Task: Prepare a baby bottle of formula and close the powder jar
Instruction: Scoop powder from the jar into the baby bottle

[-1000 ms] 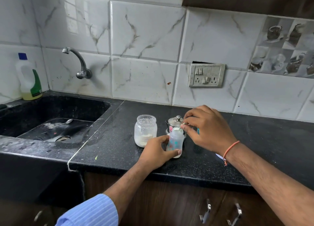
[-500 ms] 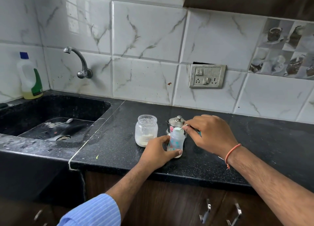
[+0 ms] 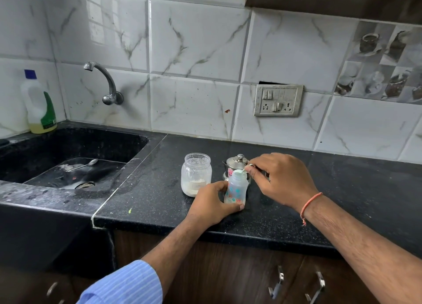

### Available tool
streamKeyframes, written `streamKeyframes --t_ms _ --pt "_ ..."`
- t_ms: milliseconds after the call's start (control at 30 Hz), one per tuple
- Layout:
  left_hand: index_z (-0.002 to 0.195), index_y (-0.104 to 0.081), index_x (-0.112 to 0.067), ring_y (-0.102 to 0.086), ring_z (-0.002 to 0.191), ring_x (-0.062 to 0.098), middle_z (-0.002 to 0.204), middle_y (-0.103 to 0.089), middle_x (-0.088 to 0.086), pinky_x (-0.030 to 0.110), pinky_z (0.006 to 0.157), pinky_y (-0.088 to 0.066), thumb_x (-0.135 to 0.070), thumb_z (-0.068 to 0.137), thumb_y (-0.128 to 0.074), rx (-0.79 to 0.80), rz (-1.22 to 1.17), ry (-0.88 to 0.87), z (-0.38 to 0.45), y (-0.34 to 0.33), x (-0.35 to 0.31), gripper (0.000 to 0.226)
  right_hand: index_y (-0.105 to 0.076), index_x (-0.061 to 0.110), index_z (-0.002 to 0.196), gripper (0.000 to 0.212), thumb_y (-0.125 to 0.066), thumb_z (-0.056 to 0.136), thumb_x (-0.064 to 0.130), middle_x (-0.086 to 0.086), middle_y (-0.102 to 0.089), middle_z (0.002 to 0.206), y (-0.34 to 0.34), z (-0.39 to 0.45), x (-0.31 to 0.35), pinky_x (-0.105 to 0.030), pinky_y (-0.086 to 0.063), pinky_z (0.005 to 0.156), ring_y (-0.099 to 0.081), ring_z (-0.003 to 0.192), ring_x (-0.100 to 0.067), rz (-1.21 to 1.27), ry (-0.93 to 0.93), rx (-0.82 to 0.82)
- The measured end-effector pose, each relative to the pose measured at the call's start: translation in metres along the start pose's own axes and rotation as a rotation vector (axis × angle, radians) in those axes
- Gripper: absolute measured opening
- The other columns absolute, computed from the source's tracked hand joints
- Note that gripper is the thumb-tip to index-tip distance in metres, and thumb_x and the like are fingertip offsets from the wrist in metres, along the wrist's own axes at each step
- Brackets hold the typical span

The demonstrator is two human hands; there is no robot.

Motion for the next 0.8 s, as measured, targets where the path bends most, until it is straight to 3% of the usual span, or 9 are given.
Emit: streamKeyframes --t_ms 200,467,600,700,800 --pt "0.143 -0.069 -0.024 -0.068 0.118 0.002 0.131 -0.075 -0.015 0.023 0.108 -0.054 -0.038 0.08 -0.099 0.006 0.009 0.013 -0.002 0.0 -0.003 0.071 -0.074 0.028 0.097 0.038 -0.046 0.104 0.052 0.01 -0.072 0.08 0.001 -0.002 0.001 -0.037 -0.057 0.06 -0.067 0.074 -0.017 -0.011 -0.02 0.007" --pt "0.146 -0.067 -0.023 -0.066 0.118 0.002 0.136 -0.074 -0.012 0.021 0.106 -0.051 -0.038 0.081 -0.098 0.002 0.018 0.013 -0.002 0.002 -0.005 0.073 -0.074 0.027 0.099 0.037 -0.046 0.104 0.052 0.009 -0.074 0.084 -0.001 -0.002 -0.001 -0.038 -0.059 0.064 -0.069 0.076 -0.018 0.009 -0.035 0.012" --pt "0.146 -0.068 -0.022 -0.065 0.118 0.001 0.135 -0.075 -0.012 0.016 0.101 -0.047 -0.037 0.082 -0.098 -0.01 0.026 0.004 -0.002 0.002 -0.005 0.073 -0.074 0.03 0.1 0.025 -0.057 0.105 0.047 0.01 -0.074 0.081 -0.001 -0.002 -0.002 -0.037 -0.057 0.063 -0.067 0.074 -0.02 0.036 -0.082 0.028" --pt "0.147 -0.067 -0.022 -0.064 0.121 0.001 0.138 -0.074 -0.012 0.017 0.103 -0.046 -0.038 0.082 -0.098 -0.017 0.025 0.006 -0.002 0.002 -0.005 0.075 -0.074 0.032 0.096 0.025 -0.058 0.104 0.049 0.01 -0.072 0.076 -0.005 0.0 -0.006 -0.036 -0.056 0.062 -0.067 0.071 -0.019 0.072 -0.212 0.093" --pt "0.148 -0.067 -0.022 -0.063 0.121 0.001 0.139 -0.073 -0.012 0.017 0.103 -0.046 -0.038 0.082 -0.098 -0.011 0.031 0.008 -0.002 0.002 -0.006 0.075 -0.075 0.033 0.081 0.03 -0.061 0.101 0.05 0.012 -0.072 0.063 -0.006 0.004 -0.016 -0.033 -0.056 0.065 -0.067 0.065 -0.012 0.269 -0.417 0.195"
Point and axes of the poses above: each hand's wrist, its own z-axis towards the middle knuckle, its own y-axis out of the back of the hand, x = y × z, the point moved 3 cm from there along z, towards the middle knuckle
